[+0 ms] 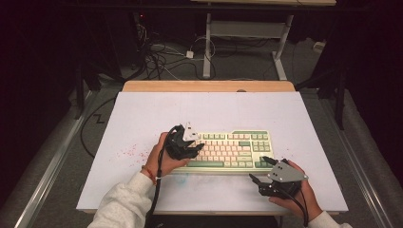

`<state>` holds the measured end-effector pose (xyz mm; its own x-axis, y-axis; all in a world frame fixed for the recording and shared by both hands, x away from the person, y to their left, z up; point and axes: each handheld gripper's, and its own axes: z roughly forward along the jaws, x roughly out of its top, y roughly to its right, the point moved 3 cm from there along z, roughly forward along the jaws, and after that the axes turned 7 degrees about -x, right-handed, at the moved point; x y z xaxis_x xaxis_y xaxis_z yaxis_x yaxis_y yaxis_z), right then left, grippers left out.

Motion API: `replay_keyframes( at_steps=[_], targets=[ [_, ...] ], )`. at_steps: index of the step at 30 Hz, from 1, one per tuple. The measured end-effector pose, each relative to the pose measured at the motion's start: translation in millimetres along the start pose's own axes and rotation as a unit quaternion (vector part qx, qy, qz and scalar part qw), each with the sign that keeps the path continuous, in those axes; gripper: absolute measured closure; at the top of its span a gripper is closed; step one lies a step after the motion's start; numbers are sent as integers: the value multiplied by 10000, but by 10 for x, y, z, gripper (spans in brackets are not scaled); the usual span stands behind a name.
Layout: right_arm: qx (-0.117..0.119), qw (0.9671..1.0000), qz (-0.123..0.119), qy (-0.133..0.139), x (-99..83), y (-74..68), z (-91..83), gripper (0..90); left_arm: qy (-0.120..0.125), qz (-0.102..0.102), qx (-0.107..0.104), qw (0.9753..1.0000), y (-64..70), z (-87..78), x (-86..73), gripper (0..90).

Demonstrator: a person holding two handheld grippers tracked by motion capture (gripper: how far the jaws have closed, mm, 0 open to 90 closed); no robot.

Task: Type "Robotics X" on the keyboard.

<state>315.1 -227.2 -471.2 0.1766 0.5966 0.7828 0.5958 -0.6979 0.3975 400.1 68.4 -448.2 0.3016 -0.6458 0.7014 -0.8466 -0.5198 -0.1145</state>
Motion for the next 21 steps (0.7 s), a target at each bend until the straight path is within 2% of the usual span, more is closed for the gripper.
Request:
replay_keyframes(
  at_steps=[5,7,9,11,15,21],
  targets=[
    [16,10000,16,4,1,3,3,275,128,66,151,9998,25,-36,-26,382],
    [21,10000,12,-2,0,3,5,275,148,113,119,9998,34,-53,-44,326],
    [17,10000,9,2,1,2,4,275,225,149,206,9994,40,-75,-63,281],
    [19,10000,28,1,3,2,1,274,271,160,192,9993,44,-102,-91,245],
    [16,10000,30,-3,0,5,3,275,255,293,281,9989,57,-145,-148,206],
    [22,10000,40,1,1,8,2,275,266,439,419,9978,92,-216,-239,204]
  ],
)
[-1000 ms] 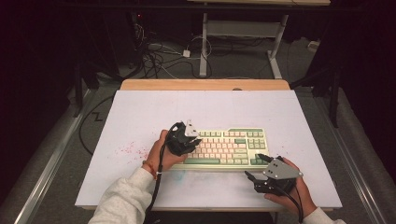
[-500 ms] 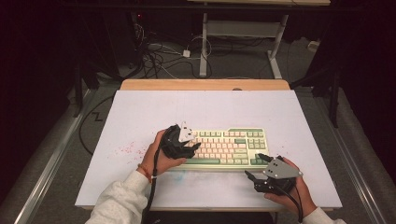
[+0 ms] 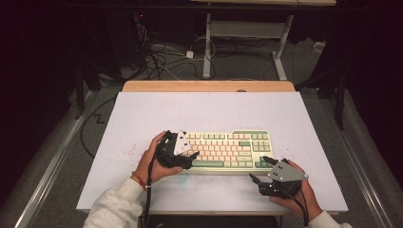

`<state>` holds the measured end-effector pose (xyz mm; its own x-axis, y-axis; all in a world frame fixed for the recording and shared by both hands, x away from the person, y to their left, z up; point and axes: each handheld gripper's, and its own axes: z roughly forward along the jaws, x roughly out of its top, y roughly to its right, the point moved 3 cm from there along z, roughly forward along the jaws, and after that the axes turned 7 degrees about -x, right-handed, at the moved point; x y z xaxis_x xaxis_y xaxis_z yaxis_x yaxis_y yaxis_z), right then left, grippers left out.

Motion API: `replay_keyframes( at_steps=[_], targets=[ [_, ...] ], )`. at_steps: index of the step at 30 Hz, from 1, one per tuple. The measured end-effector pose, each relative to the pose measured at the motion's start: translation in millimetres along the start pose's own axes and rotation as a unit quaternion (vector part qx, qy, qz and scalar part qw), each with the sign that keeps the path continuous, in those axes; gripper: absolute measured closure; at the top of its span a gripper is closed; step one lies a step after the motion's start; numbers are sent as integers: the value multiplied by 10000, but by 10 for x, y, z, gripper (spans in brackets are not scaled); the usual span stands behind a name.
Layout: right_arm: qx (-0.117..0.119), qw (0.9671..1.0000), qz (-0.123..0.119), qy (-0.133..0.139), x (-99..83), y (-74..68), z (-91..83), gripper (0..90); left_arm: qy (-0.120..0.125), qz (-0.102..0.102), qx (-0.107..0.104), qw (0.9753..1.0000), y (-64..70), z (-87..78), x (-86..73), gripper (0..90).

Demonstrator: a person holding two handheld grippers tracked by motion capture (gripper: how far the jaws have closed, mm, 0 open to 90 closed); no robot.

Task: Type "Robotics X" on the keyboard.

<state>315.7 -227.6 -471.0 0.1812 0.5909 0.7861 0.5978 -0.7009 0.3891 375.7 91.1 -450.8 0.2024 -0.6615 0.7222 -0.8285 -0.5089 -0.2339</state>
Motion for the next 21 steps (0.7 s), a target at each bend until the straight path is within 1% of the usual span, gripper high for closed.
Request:
replay_keyframes(
  at_steps=[3,4,7,9,13,15,19,21],
  targets=[
    [-1,10000,7,-11,-1,2,3,275,24,20,80,10000,10,-38,-46,204],
    [6,10000,7,-10,-1,2,4,275,9,22,86,10000,11,-49,-63,204],
    [14,10000,5,-21,-1,-2,9,276,-20,64,199,9998,21,-79,-116,204],
    [16,10000,1,-33,-2,-4,15,277,56,53,218,9997,34,-106,-156,204],
    [18,10000,10,-32,-1,1,16,277,31,67,251,9997,56,-135,-235,203],
    [16,10000,25,-35,-1,2,16,278,29,46,277,9996,63,-151,-269,196],
    [26,10000,25,-33,3,1,18,279,100,-40,349,9993,78,-179,-343,196],
    [35,10000,30,-33,5,4,23,279,84,-65,334,9994,87,-189,-378,196]
  ],
)
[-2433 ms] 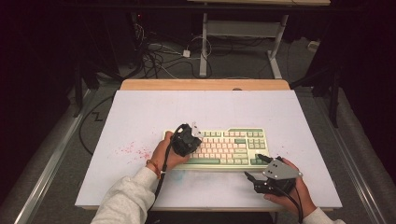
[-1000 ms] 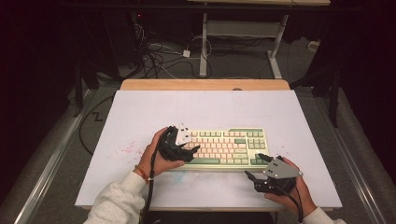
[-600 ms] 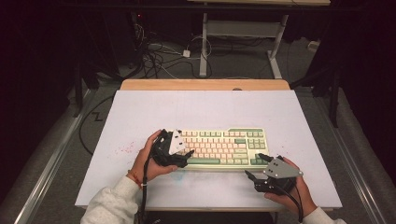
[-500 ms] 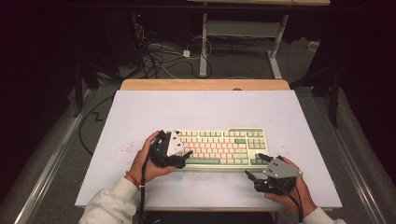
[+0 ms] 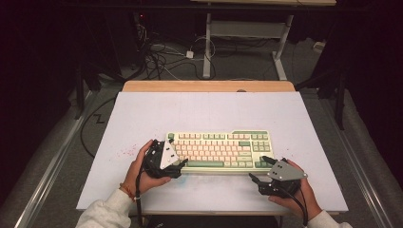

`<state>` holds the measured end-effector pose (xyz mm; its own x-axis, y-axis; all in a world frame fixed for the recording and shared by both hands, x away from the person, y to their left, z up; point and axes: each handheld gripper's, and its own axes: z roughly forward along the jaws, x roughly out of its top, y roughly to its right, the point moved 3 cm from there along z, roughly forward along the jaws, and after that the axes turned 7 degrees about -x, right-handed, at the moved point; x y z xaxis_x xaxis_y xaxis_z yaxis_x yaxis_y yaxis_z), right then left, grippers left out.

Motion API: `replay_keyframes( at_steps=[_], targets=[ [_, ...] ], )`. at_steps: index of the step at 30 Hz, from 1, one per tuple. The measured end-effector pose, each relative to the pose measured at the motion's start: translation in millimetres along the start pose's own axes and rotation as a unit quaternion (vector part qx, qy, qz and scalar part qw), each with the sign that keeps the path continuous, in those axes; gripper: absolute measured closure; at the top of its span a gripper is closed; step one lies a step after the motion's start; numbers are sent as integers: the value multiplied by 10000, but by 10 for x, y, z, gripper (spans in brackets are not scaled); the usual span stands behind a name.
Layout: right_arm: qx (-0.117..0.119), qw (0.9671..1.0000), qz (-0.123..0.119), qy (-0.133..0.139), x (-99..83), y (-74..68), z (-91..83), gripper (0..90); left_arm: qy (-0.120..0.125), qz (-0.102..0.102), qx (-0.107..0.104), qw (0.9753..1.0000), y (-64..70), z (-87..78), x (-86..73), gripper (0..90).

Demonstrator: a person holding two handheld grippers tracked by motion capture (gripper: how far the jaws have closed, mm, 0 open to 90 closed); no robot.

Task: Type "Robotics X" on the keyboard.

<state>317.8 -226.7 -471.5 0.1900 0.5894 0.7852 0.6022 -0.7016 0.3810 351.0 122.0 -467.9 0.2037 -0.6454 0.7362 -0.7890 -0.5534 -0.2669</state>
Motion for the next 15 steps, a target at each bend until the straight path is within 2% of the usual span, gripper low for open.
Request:
replay_keyframes(
  at_steps=[4,15],
  targets=[
    [24,10000,79,-1,13,4,21,286,-50,-1,15,10000,19,-24,-74,196],
    [99,9998,148,33,85,26,97,314,-129,-203,3,9997,21,-141,-267,190]
  ],
)
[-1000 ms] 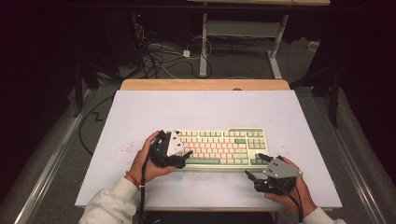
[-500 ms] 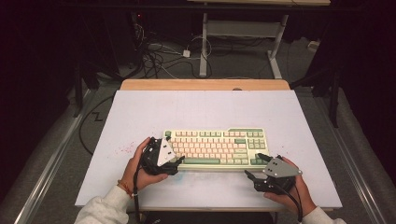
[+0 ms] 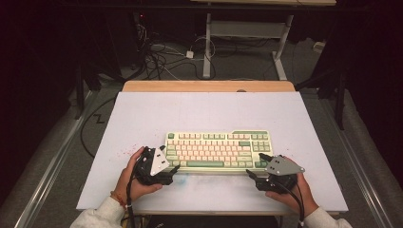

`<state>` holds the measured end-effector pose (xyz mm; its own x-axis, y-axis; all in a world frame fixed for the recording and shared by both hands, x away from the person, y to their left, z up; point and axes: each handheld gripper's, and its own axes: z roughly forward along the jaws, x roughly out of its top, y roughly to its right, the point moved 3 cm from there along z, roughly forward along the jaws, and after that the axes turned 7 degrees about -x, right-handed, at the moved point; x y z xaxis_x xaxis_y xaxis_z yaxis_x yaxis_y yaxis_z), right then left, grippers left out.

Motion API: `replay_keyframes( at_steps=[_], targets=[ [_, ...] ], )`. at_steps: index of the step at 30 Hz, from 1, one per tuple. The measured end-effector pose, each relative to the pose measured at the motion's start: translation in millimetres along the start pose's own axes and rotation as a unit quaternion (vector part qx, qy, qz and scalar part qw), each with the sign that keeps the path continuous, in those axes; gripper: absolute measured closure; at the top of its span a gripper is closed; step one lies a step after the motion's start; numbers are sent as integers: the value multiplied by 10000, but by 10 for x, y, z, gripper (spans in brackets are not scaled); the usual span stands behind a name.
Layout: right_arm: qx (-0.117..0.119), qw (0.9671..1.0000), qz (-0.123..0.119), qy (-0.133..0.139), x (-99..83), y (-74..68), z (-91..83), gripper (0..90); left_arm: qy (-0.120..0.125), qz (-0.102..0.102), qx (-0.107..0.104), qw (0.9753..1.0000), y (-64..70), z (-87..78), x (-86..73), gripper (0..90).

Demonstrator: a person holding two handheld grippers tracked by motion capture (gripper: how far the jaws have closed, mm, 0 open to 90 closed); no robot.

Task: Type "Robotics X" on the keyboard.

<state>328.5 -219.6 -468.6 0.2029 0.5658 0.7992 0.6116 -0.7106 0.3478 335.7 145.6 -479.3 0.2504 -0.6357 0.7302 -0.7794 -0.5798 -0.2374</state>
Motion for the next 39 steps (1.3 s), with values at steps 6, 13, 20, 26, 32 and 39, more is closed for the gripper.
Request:
replay_keyframes(
  at_steps=[6,13,20,26,32,39],
  targets=[
    [114,9999,75,92,83,14,51,461,-150,-22,-2,9999,8,-35,-100,190],
    [332,9994,70,-15,186,-7,185,694,-151,-117,38,9998,-34,-85,-176,191],
    [592,9979,-123,-223,352,-76,402,857,-213,-196,8,9996,-48,-106,-244,185],
    [630,9974,-152,-325,505,-102,618,900,-214,-272,-65,9994,-37,-128,-286,185],
    [728,9964,-190,-388,638,-158,809,900,-294,-260,-123,9992,-9,-124,-309,185],
    [758,9953,-233,-557,723,-202,1020,900,-270,-287,-139,9991,-6,-128,-308,184]
  ],
)
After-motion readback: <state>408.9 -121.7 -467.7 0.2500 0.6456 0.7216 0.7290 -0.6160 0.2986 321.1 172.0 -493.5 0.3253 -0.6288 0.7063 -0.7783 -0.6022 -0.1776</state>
